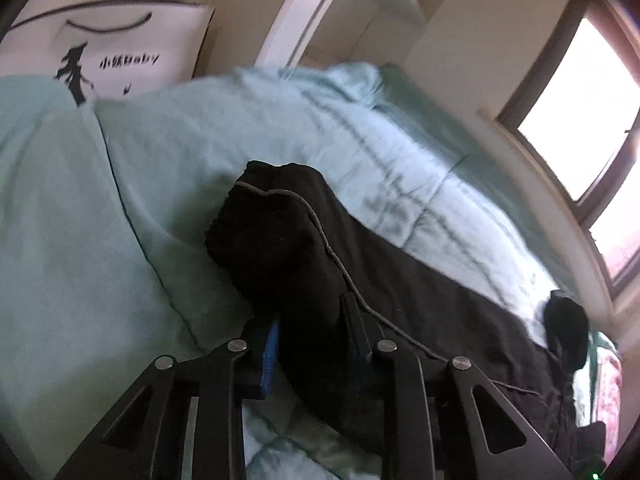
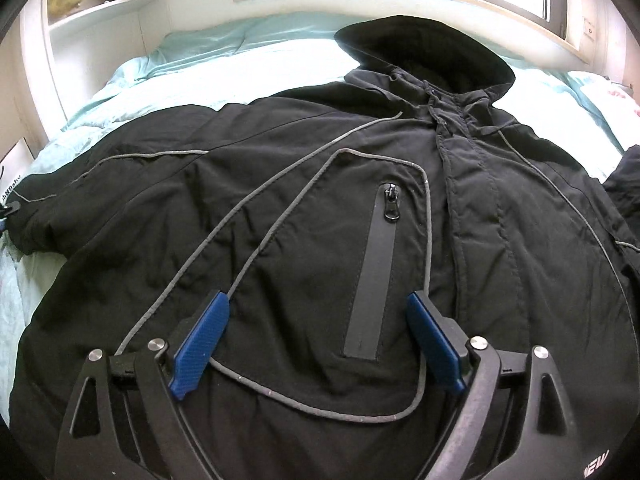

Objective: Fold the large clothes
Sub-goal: 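Grasp the black jacket sleeve nearest the left tool with the left tool, then fold the held sleeve across the jacket front with the left tool, release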

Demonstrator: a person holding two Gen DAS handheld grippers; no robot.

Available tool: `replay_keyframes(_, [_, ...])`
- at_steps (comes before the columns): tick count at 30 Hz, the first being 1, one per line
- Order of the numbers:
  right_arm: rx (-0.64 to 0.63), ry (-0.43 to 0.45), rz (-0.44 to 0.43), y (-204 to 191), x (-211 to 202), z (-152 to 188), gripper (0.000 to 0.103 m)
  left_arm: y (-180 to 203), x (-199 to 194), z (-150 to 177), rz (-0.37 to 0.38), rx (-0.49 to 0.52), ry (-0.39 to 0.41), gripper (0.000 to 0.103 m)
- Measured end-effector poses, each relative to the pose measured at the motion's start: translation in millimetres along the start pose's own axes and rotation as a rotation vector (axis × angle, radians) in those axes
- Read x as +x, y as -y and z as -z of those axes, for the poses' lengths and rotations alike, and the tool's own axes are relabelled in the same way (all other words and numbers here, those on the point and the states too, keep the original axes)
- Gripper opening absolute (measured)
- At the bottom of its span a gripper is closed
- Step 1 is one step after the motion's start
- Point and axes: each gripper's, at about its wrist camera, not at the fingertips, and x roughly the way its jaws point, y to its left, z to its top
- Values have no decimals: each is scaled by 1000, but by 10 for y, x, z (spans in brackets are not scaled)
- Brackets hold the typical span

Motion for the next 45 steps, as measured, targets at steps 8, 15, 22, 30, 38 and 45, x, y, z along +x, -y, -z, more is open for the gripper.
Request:
replay_keyframes(8, [2,-2,-4,12,14,-5,92,326,-583,-216,16,56,139,18])
replay_keyframes(15, [4,0,-13,20,22,-2,94,195,-133,-73,-101,57,24,16])
replay_keyframes(22, [-18,-1,-31,-32,52,13,102,932,-539,102,-47,302,141,16])
replay_keyframes(30, [2,8,-48,-22,23,22,102,2350,-1015,682,172,576,216,16])
replay_keyframes(38, [64,41,-98,103,-38,47,101,3111,-265,1757,234,740,-60,16])
replay_keyframes(45, [92,66,-124,144,-86,52,101,3036,342,2218,174,824,-248,26])
